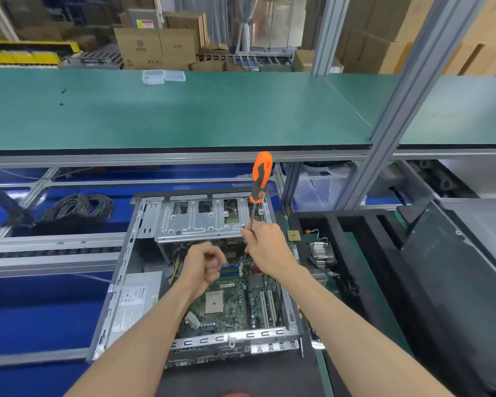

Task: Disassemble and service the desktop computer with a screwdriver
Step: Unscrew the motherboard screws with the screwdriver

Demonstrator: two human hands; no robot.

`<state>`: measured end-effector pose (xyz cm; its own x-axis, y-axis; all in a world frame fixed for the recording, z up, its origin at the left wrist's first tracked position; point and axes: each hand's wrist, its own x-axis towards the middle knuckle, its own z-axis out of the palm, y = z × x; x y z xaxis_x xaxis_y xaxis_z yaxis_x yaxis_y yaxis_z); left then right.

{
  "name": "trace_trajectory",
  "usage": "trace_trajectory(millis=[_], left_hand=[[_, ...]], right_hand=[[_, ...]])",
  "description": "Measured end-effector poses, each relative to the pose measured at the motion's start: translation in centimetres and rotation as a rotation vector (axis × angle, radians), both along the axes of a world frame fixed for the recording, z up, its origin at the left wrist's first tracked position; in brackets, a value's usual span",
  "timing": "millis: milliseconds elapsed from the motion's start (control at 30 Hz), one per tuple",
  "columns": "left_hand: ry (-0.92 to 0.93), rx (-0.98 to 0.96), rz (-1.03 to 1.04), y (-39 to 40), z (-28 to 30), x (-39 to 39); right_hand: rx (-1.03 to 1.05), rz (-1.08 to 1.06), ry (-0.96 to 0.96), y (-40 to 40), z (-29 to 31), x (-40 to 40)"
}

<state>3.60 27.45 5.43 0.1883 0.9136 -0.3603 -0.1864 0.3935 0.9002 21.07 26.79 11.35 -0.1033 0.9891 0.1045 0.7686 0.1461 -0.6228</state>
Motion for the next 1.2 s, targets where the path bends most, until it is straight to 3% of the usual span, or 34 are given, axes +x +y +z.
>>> trace_trajectory(millis=[133, 300, 533, 1200], left_hand=[[0.448, 0.235, -0.056, 0.2, -0.2, 1.7], [0.635, 0.325, -0.133, 0.5, -0.8, 3.0], [0.696, 0.424, -0.173, 0.8, -1.4, 3.5], [0.713, 0.465, -0.138, 0.8, -2.0, 3.5]], right_hand=[[-0.038, -0.002, -0.027, 0.0, -0.3, 0.2], [-0.081, 0.001, -0.028, 0.3, -0.6, 0.5], [-0.114, -0.015, 0.005, 0.4, -1.5, 0.7], [-0.110, 0.006, 0.014, 0.7, -2.0, 0.8]])
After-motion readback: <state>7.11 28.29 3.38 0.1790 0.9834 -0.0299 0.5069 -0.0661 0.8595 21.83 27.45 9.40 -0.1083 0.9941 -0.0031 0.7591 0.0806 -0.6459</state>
